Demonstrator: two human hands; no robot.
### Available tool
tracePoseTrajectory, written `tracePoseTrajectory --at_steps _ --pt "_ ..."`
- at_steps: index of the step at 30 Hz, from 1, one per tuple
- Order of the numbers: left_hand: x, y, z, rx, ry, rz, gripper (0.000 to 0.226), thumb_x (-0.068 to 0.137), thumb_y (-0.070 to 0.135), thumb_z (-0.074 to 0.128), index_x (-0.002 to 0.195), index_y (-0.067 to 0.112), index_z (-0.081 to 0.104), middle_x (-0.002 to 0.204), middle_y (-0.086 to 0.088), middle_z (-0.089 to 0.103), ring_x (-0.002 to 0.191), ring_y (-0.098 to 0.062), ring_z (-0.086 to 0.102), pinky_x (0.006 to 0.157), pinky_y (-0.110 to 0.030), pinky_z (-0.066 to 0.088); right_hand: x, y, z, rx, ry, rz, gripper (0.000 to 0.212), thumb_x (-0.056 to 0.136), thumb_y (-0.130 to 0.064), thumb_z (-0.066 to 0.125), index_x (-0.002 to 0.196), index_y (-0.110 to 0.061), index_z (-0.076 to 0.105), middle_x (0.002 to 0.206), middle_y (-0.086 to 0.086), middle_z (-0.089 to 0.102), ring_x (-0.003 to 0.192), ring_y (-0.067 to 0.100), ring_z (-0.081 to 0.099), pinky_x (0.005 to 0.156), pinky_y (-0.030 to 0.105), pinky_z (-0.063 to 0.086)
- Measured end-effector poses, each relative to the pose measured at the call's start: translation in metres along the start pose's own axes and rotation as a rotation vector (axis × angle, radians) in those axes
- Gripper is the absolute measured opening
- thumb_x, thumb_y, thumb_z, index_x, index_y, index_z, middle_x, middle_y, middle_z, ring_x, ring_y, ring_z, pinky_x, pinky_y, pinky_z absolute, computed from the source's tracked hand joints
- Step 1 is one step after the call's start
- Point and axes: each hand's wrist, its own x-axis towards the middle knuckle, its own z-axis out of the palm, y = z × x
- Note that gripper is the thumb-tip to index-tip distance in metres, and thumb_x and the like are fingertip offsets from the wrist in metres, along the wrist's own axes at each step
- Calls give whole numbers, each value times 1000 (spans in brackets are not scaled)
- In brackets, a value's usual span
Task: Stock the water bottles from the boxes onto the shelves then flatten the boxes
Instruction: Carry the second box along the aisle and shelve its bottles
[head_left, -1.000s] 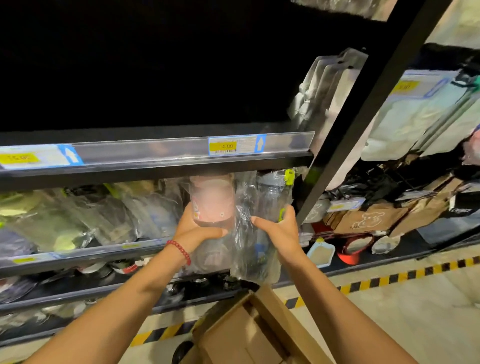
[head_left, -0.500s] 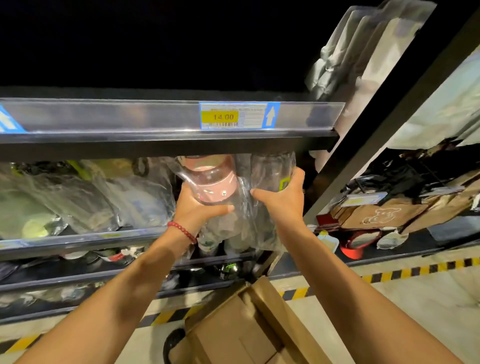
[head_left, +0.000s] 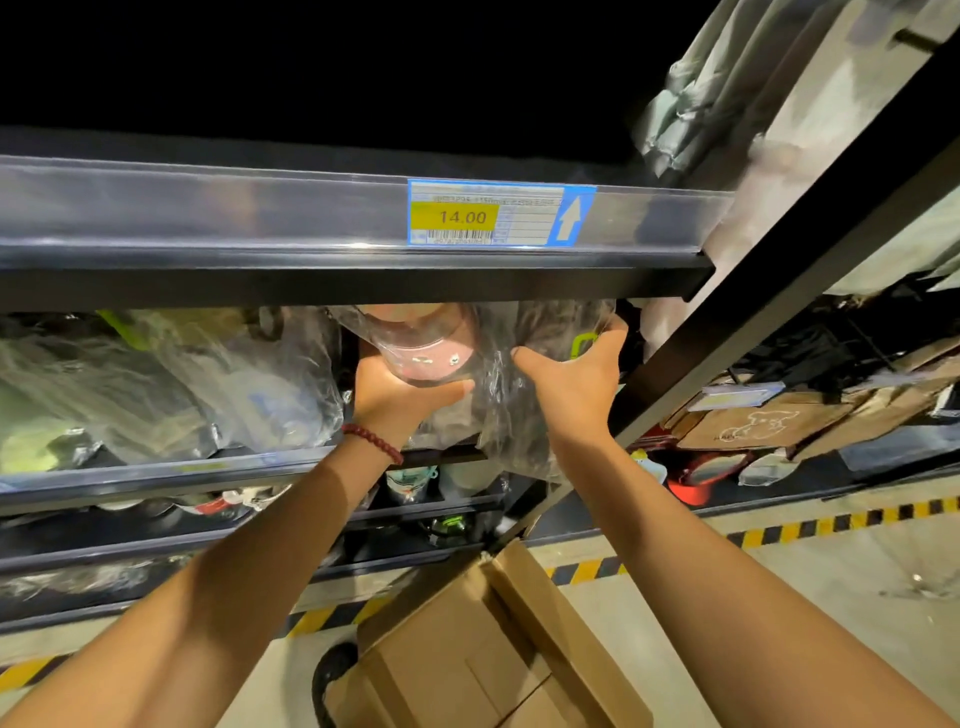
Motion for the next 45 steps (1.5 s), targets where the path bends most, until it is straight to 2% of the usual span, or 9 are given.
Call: tracePoseTrajectory --at_steps 5,8,12,17,23,30,35,41,45 --pt "1 1 7 16 37 -19 36 60 1 85 76 20 59 76 11 59 70 4 57 58 -6 50 2 -3 -1 -21 -23 7 74 66 -11 80 125 -19 37 97 -8 52 94 11 56 80 22 47" --pt "2 0 6 20 33 -14 37 59 1 85 78 19 60 77 10 60 70 4 58 56 -5 48 -1 -4 0 -22 -61 23 60 67 -12 79 108 -28 38 96 -9 50 86 5 54 69 14 44" --pt "1 0 -2 42 39 -12 36 57 3 87 79 18 62 79 4 63 70 -1 61 60 -8 52 -8 -6 5 -82 -95 30 51 68 -17 80 79 -29 32 89 -3 44 77 9 47 60 17 43" --pt "-2 1 -10 42 5 11 39 58 0 86 75 24 60 78 7 62 63 11 61 61 -8 52 -15 -11 0 -101 -151 -1 52 67 -16 81 85 -31 34 106 12 51 91 23 54 74 33 51" --pt "3 -5 -20 44 -6 2 44 57 1 86 96 0 67 90 -4 67 79 -11 65 69 -16 55 -12 -20 -2 -252 -223 -28 51 65 -19 85 86 -18 38 92 4 49 86 19 51 74 32 47" --pt "1 -6 -26 14 8 53 44 53 -1 87 83 22 65 87 5 67 73 6 65 70 -14 54 -7 -24 -2 -321 -267 -60 48 63 -17 87 92 -11 49 104 15 61 95 24 60 77 30 50" --pt "1 -6 -29 3 -9 68 48 55 -3 86 84 28 62 89 8 66 76 9 64 74 -15 54 1 -23 -3 -378 -308 -79 39 64 -18 86 90 3 67 92 16 70 87 24 67 80 38 56" --pt "6 -10 -31 21 -35 21 44 50 6 90 85 18 66 94 -7 69 89 -18 67 83 -35 55 4 -26 -7 -362 -340 -72 18 69 -15 83 76 -15 67 80 -2 67 78 12 65 71 21 53" --pt "9 -10 -31 99 -30 4 40 56 5 88 90 5 67 93 -7 68 89 -23 67 77 -28 57 7 -20 -10 -279 -337 -104 35 69 -9 83 72 -27 53 76 -17 57 70 -5 54 61 3 44"
